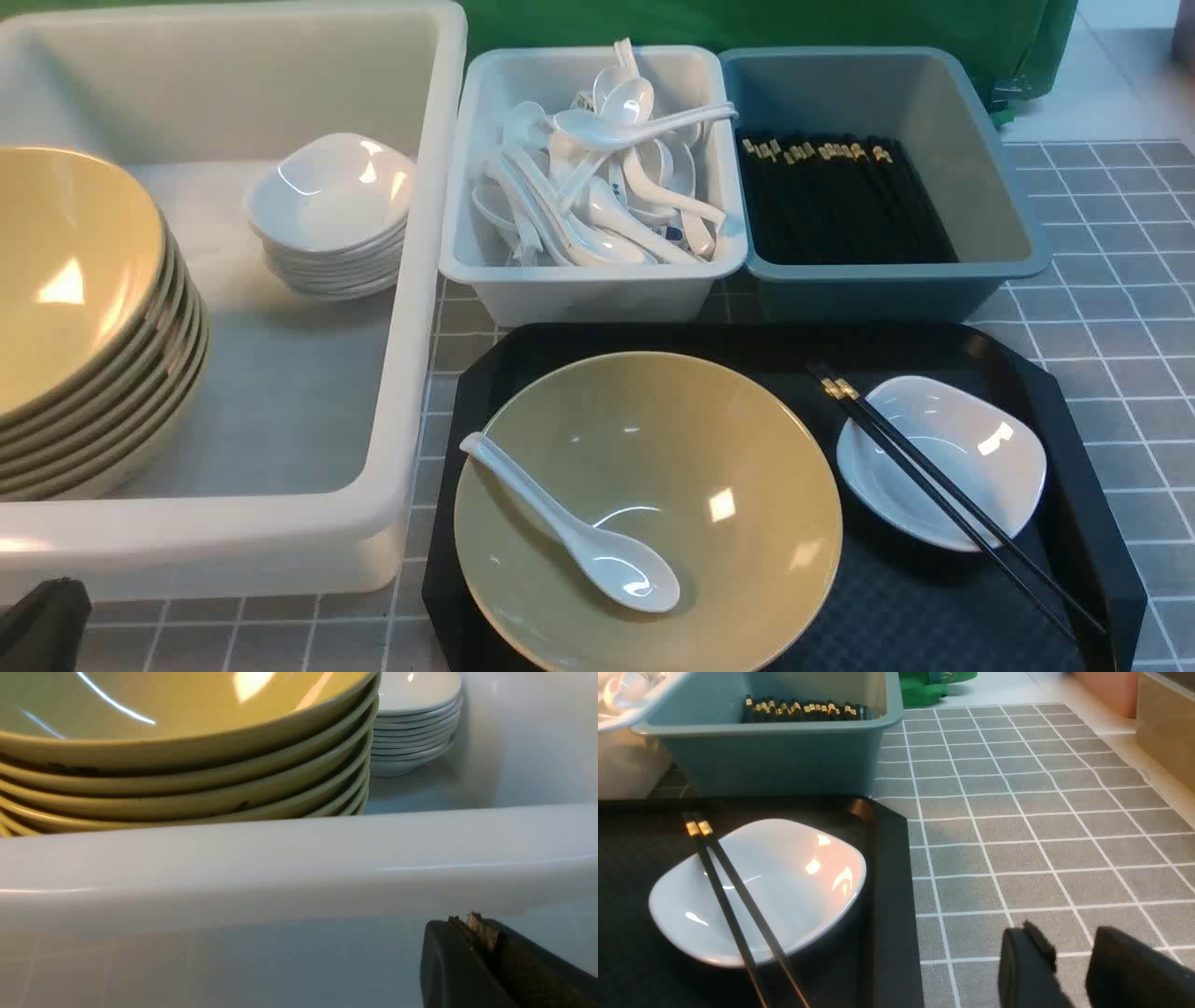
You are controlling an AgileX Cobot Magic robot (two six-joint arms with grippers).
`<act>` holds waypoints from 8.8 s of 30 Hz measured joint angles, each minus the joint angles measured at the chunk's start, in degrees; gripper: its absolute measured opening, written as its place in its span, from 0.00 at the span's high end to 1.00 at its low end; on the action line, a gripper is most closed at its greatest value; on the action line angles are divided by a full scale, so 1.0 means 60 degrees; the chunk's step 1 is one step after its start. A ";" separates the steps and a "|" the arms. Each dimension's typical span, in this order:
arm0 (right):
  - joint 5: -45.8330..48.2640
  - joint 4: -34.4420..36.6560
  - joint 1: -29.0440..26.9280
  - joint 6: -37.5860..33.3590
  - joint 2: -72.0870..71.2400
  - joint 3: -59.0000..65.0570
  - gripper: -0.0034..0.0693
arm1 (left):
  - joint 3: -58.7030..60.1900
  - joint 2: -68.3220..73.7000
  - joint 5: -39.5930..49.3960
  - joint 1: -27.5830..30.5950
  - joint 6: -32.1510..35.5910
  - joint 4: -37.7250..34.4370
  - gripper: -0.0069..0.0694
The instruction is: On grey table put chopsticks spoon bowls plates into blue grey white boxes.
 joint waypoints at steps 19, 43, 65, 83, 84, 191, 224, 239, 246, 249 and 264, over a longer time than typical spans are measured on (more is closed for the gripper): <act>0.0000 0.0000 0.0000 0.0000 0.0000 0.0000 0.63 | 0.0000 0.0000 0.0000 0.0000 0.0000 0.0000 0.92; 0.0000 0.0000 0.0000 -0.0250 0.0000 0.0000 0.63 | 0.0000 0.0000 0.0008 0.0000 0.0000 0.0000 0.92; 0.0000 0.0289 0.0000 0.0311 0.0000 0.0000 0.63 | 0.0000 0.0000 -0.0529 0.0000 -0.0844 -0.3731 0.92; 0.0152 0.4791 0.0095 0.4381 0.0000 -0.0023 0.63 | -0.0533 0.0000 -0.1565 -0.0007 -0.1167 -0.9694 0.92; 0.0369 0.4991 0.0201 0.3786 0.0000 -0.0140 0.63 | -0.1036 0.0000 -0.1332 -0.0007 -0.0318 -0.9153 0.92; 0.0738 0.2512 0.2206 -0.2229 2.0216 -1.8694 0.73 | -1.4958 1.5418 0.2951 -0.4511 0.4710 -0.3883 0.92; 0.7889 0.3891 0.6709 -0.6290 1.5828 -1.4802 0.29 | -0.7407 0.6766 0.6209 -0.4511 0.2946 -0.1640 0.92; 0.2805 0.3938 0.8398 -0.6985 1.8404 -1.3445 0.29 | -0.7149 0.5376 0.7086 -0.4511 0.2935 -0.0863 0.92; 0.2647 0.3938 0.8398 -0.7088 1.8677 -1.3445 0.47 | -0.7149 0.5376 0.7077 -0.4511 0.2935 -0.0855 0.92; 0.2823 0.3938 0.8398 -0.7288 1.8669 -1.3457 0.68 | -0.7149 0.5376 0.7031 -0.4511 0.2935 -0.0855 0.92; 0.2605 0.1782 0.7289 -0.6151 1.7191 -1.6311 0.73 | -0.7147 0.6640 0.3931 -0.4511 0.0941 -0.0995 0.92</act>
